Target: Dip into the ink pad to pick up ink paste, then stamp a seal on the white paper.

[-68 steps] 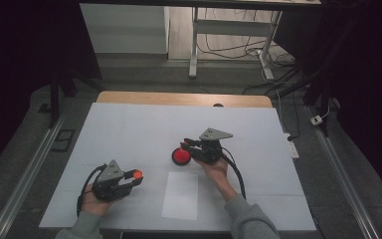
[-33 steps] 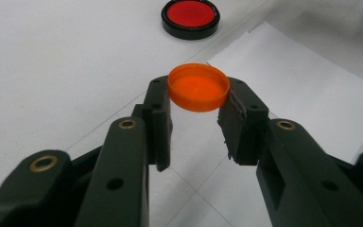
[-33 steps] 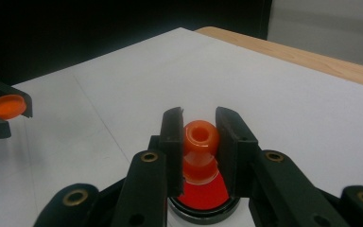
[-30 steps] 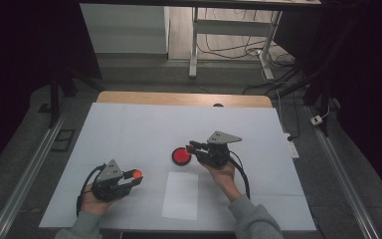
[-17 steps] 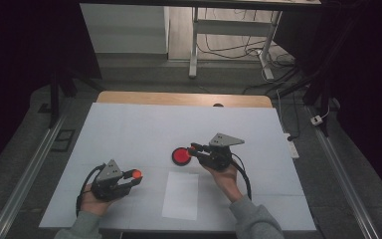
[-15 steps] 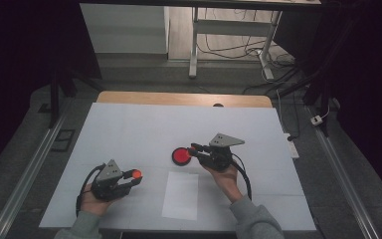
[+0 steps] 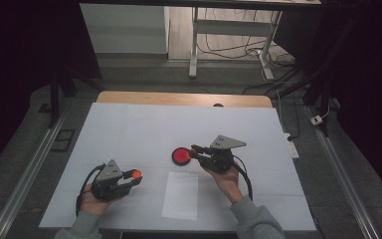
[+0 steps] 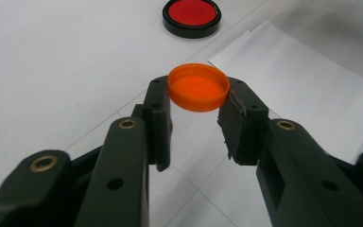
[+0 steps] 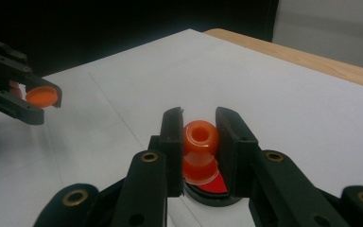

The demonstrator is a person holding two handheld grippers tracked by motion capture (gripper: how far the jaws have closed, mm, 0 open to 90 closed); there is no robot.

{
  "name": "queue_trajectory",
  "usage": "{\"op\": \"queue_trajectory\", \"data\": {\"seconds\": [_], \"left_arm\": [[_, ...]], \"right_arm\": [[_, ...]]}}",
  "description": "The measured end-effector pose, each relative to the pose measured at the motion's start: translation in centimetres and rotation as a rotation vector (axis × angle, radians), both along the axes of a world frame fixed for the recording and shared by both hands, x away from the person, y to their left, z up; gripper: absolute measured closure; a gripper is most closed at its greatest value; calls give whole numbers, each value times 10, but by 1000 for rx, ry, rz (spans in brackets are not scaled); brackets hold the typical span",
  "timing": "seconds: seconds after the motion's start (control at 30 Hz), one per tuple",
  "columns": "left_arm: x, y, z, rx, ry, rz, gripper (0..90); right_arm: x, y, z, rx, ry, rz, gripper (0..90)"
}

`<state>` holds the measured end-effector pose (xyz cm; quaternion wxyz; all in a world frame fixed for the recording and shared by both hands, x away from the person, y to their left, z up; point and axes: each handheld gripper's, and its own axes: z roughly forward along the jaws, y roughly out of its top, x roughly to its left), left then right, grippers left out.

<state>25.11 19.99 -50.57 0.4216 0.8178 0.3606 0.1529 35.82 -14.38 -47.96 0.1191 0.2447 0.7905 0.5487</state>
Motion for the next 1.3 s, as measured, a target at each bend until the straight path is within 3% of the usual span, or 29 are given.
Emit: {"op": "queue_trajectory", "data": {"seconds": [1.3], "left_arm": [[0, -1, 0, 3, 4, -2, 651]], "right_arm": [[-27, -6, 0, -13, -5, 49, 726]]}}
